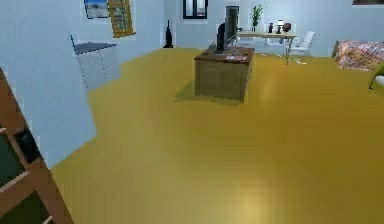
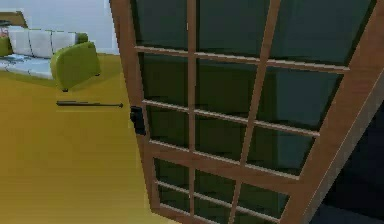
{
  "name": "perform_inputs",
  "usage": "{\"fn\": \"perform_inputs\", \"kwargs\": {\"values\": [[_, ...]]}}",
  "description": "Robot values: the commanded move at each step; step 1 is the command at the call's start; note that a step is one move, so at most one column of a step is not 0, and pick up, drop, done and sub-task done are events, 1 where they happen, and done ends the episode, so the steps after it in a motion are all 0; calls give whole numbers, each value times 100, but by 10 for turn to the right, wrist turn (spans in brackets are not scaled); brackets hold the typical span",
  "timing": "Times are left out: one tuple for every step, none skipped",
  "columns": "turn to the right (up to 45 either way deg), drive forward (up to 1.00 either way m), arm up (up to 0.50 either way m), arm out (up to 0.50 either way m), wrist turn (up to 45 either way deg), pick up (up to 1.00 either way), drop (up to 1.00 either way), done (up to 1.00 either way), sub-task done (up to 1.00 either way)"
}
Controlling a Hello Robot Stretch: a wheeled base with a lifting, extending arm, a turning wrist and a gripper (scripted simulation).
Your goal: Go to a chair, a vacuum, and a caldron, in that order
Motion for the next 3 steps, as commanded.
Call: {"fn": "perform_inputs", "kwargs": {"values": [[240,0,0,0,0,0,0,0,0],[0,80,0,0,0,0,0,0,0],[30,0,0,0,0,0,0,0,0]]}}
